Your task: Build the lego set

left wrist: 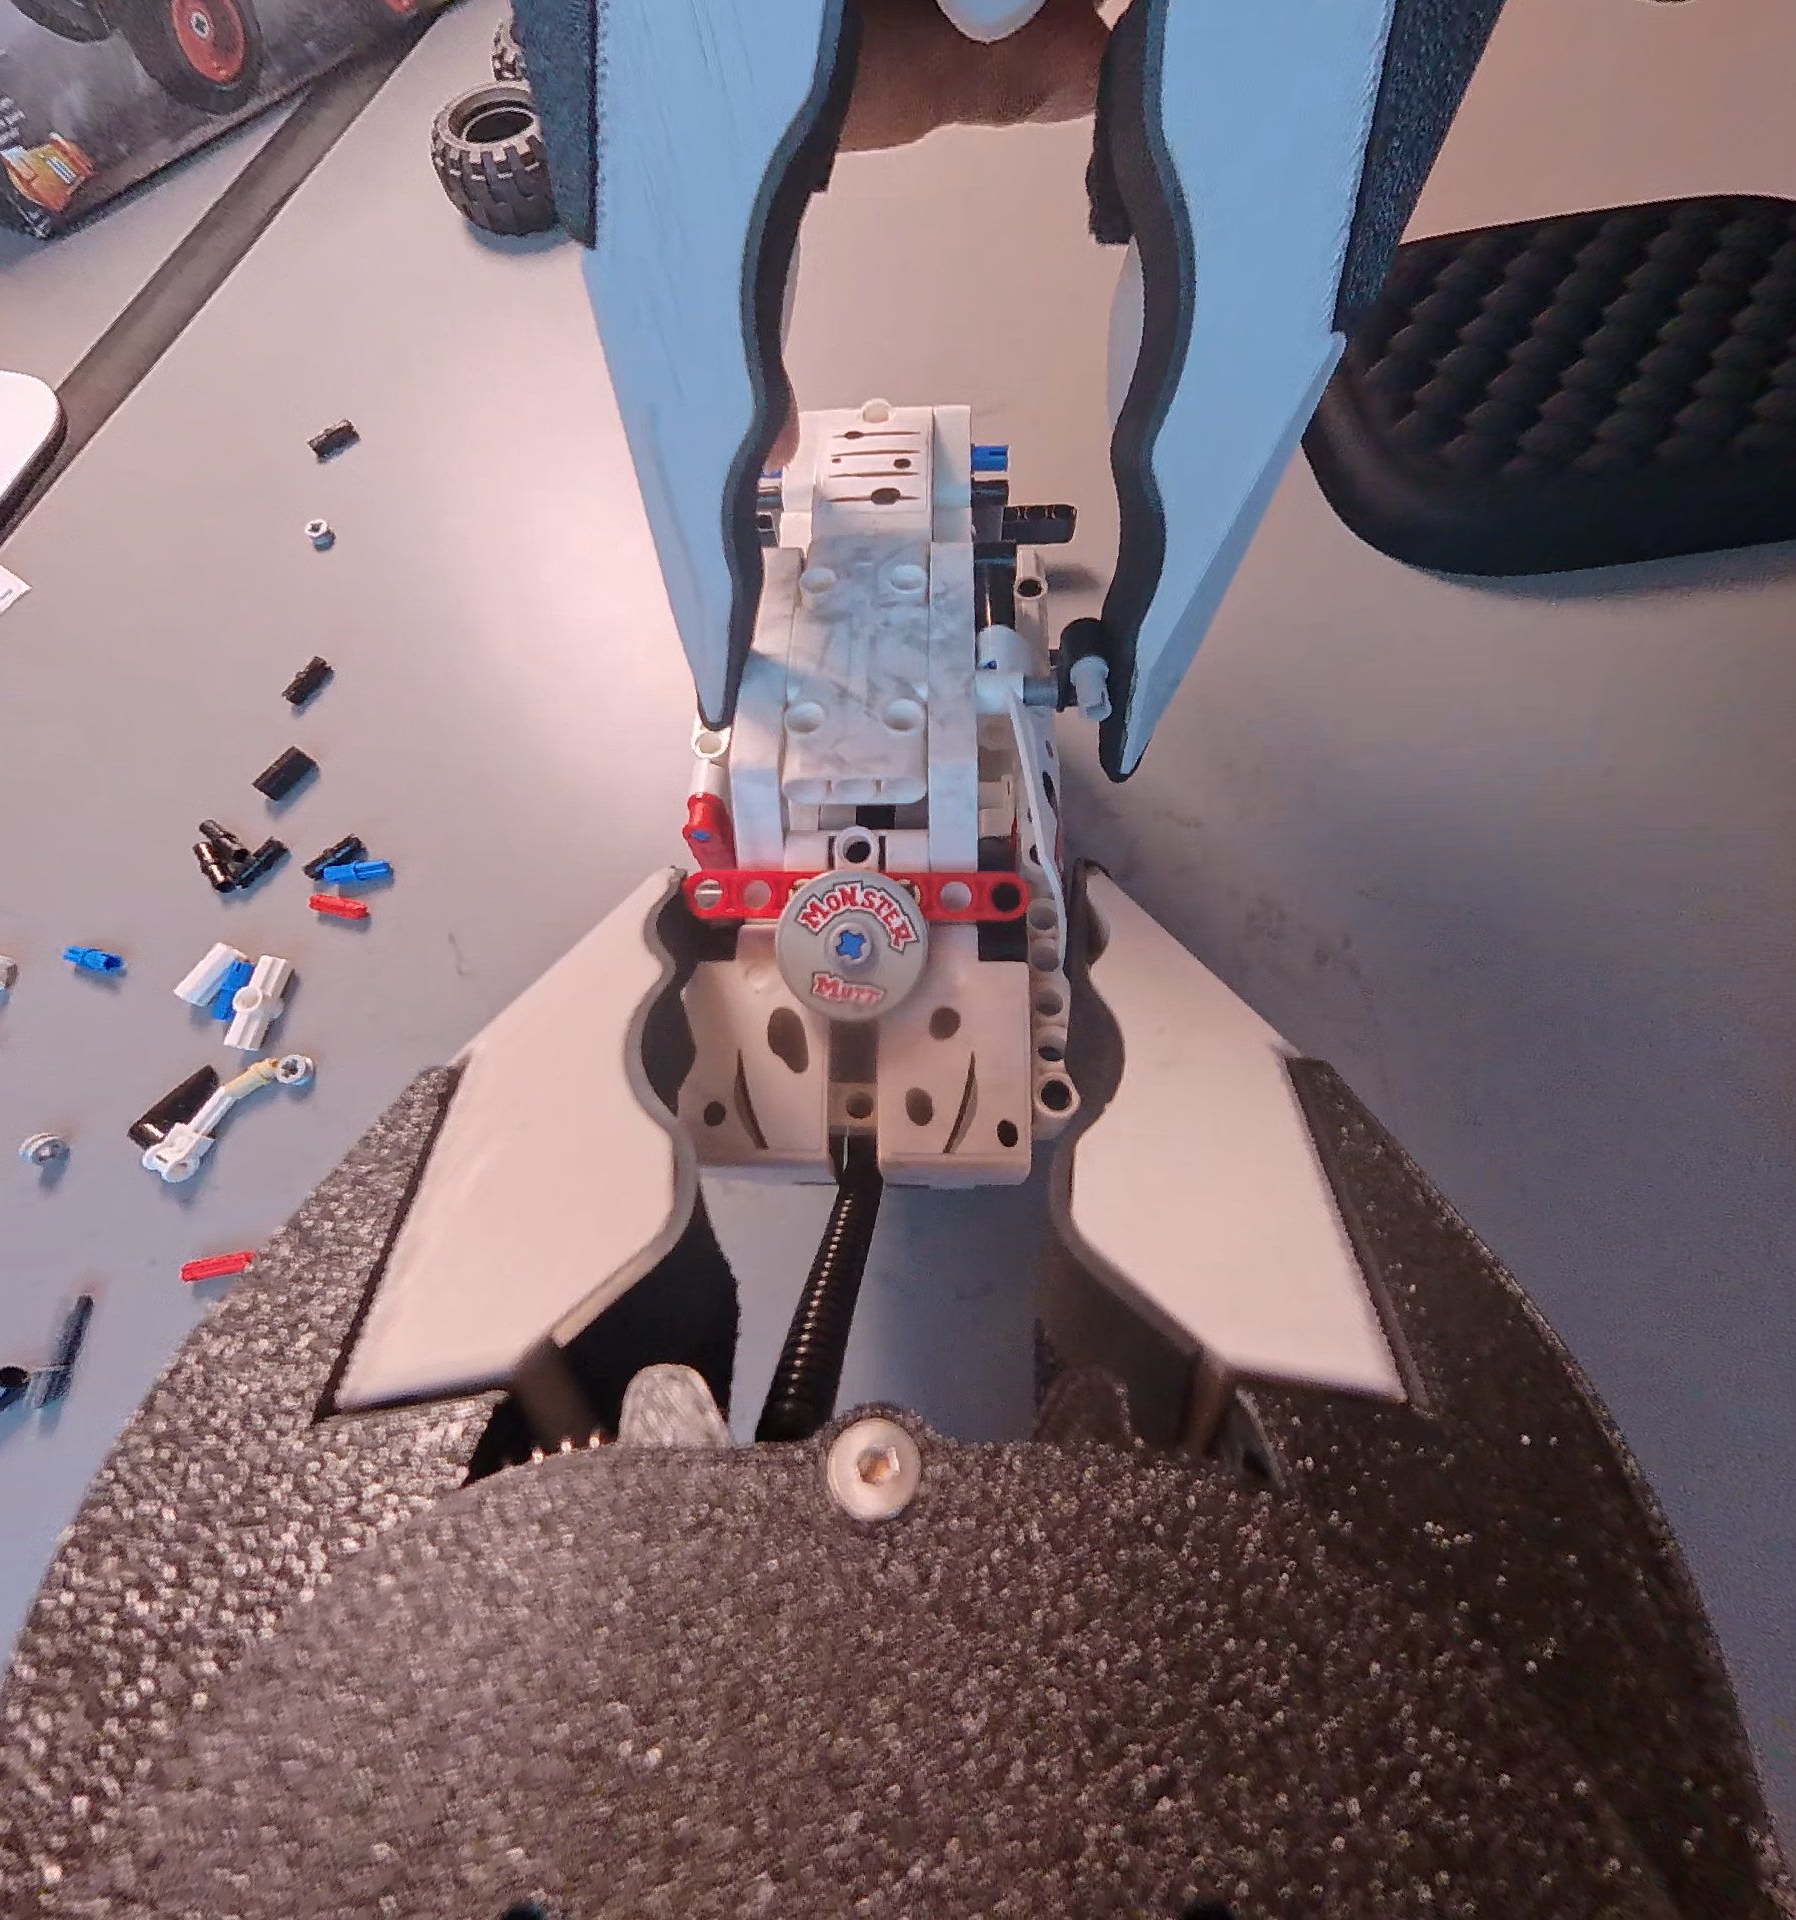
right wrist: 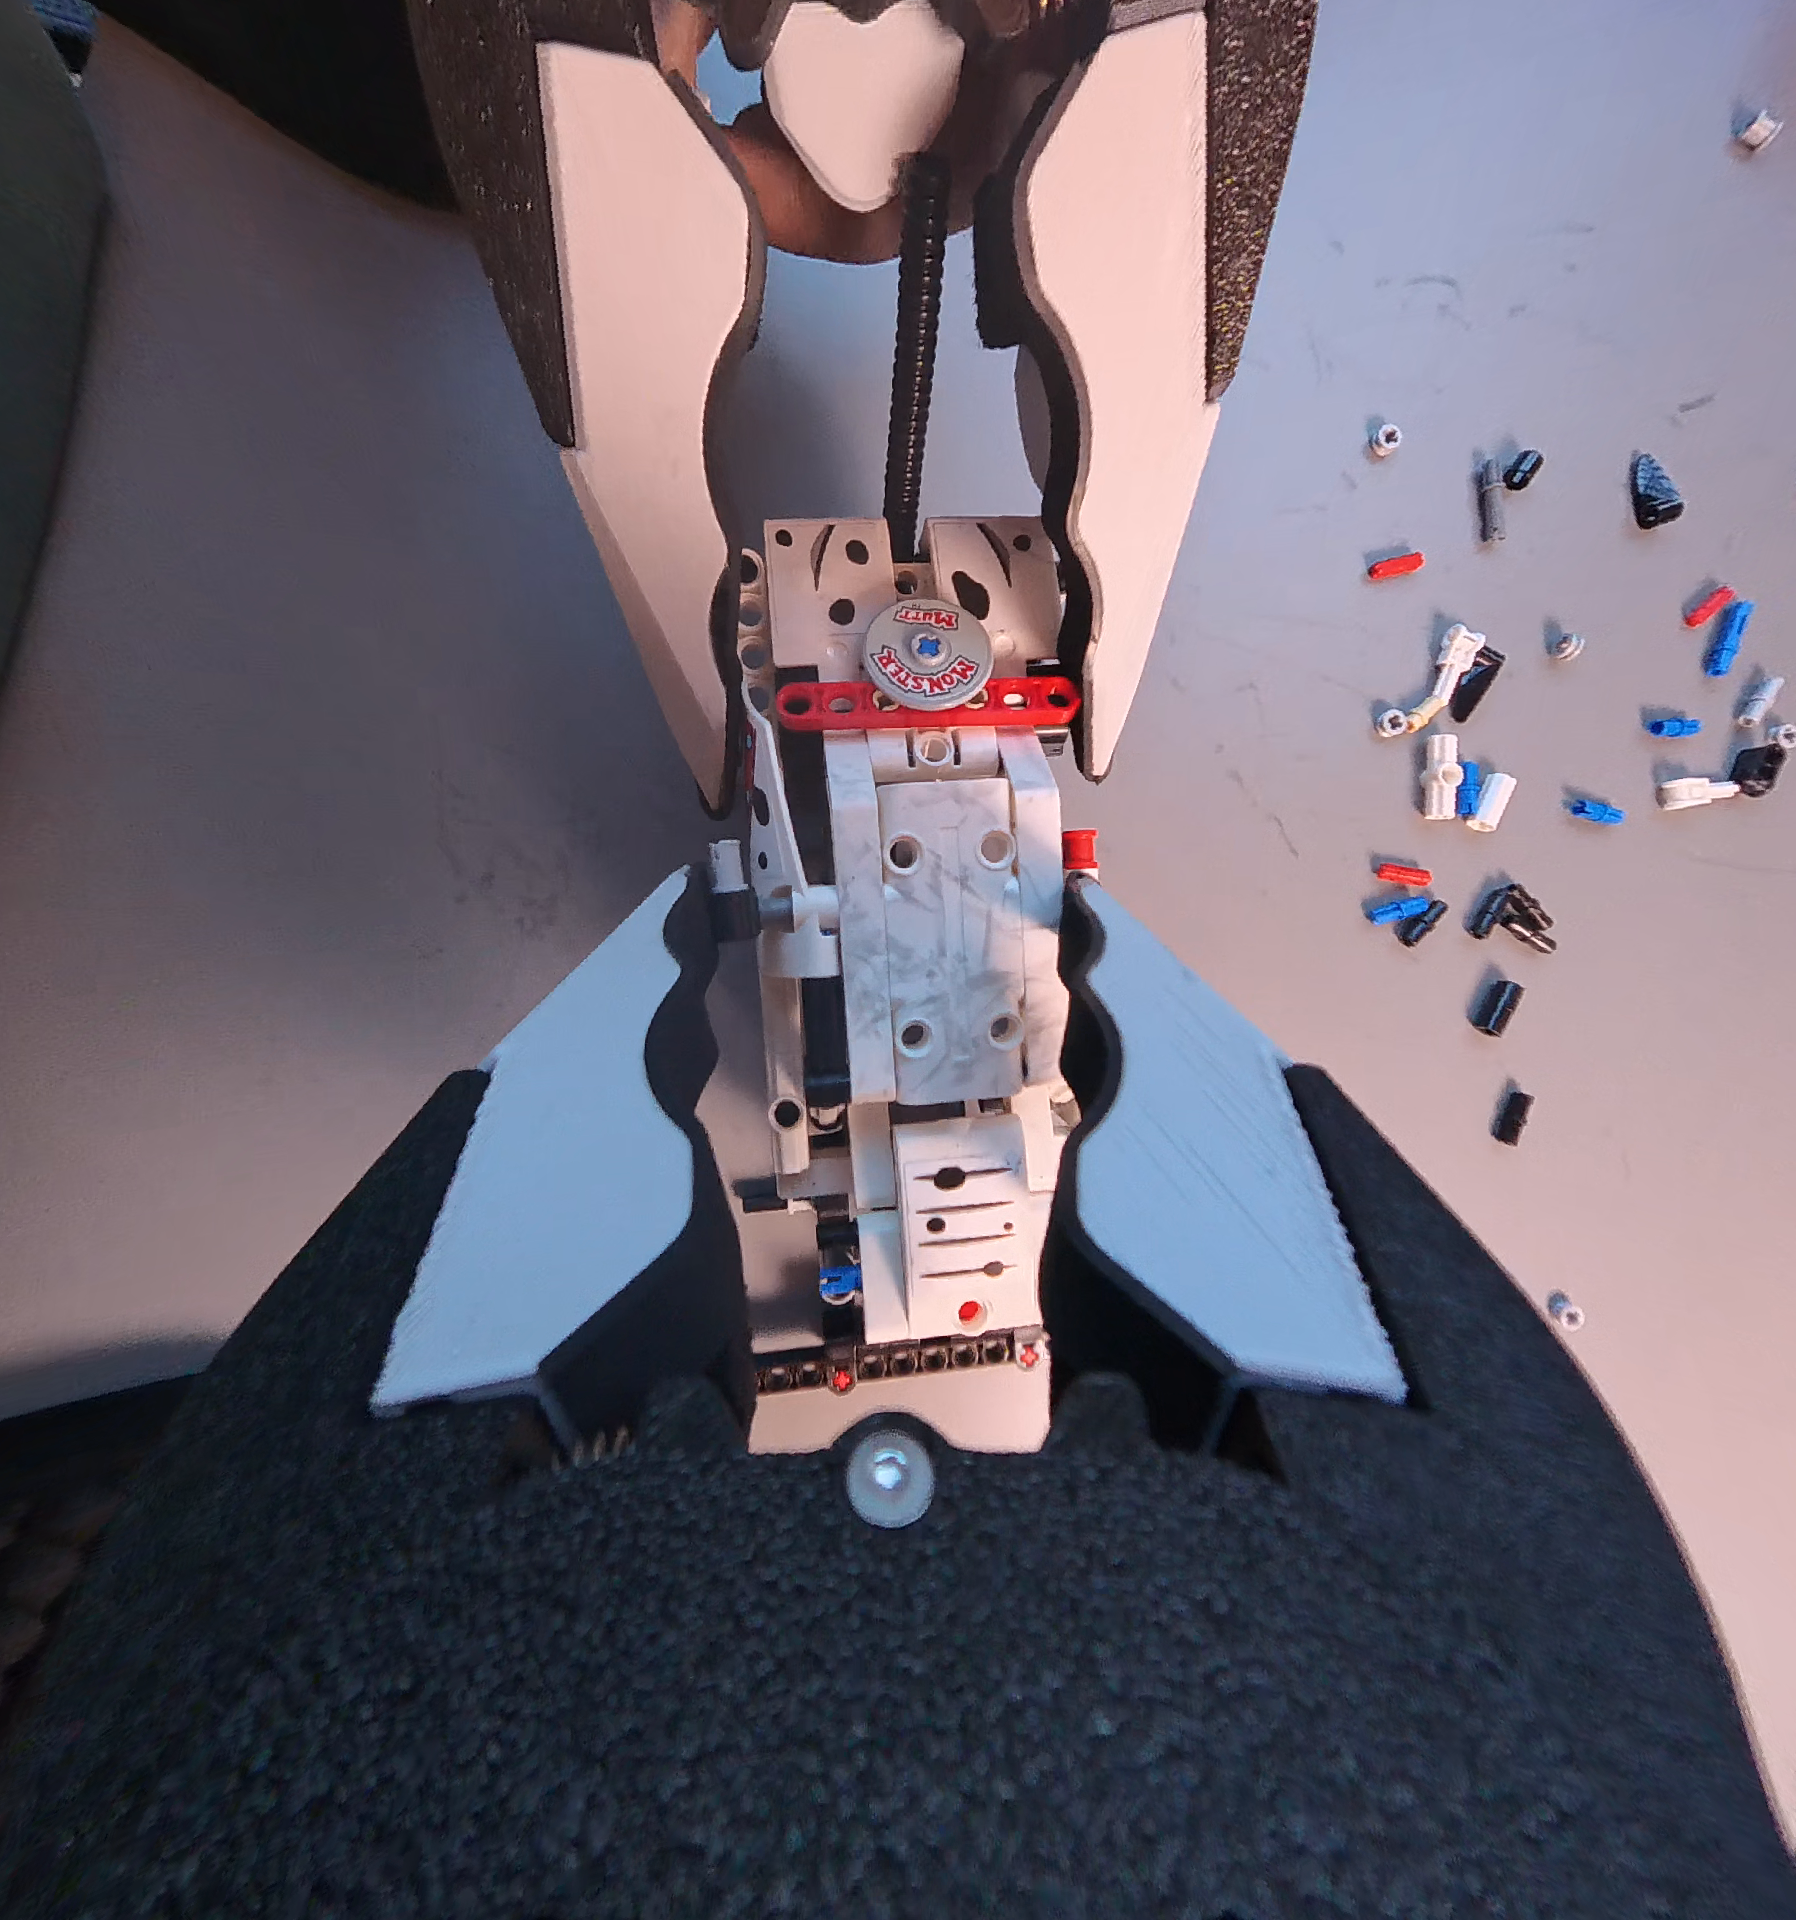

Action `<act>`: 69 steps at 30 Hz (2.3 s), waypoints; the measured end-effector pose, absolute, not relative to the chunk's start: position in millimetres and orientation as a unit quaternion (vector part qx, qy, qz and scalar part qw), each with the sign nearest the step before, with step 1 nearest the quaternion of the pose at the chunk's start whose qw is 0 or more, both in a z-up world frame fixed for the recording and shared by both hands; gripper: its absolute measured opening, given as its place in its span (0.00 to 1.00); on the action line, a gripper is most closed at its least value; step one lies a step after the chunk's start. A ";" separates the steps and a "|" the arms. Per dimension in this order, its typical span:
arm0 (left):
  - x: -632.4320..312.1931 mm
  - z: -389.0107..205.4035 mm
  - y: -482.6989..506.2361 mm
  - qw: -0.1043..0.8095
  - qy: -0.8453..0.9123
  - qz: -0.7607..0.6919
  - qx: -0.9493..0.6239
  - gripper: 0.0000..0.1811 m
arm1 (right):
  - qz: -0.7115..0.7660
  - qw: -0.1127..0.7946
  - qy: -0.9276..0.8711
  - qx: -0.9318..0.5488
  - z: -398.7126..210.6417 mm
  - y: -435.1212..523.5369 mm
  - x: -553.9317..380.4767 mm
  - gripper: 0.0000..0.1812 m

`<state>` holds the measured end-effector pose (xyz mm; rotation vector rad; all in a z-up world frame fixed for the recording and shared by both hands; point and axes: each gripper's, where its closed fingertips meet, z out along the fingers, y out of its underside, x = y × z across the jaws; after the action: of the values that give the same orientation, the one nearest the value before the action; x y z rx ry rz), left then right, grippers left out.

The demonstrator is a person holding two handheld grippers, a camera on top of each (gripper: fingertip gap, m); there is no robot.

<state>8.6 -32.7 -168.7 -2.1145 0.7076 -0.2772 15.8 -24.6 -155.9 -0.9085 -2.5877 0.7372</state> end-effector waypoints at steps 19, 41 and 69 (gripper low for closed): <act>13.0 -167.5 -34.3 0.446 0.288 -0.121 -0.838 0.40 | 0.245 0.153 -0.904 -0.314 -158.2 -21.9 16.8 0.39; 0.7 -161.3 -34.4 0.472 0.262 -0.168 -0.825 0.46 | 0.300 0.265 -0.839 -0.369 -129.6 2.0 29.8 0.37; -5.2 -164.2 -20.4 0.415 0.212 -0.313 -0.827 0.42 | 0.177 0.574 -0.687 -0.409 -118.6 -3.8 6.8 0.05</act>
<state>-5.2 -20.4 -164.2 -2.0783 0.5332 -0.7868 6.8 -3.8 -118.6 -0.9577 -1.6096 0.4147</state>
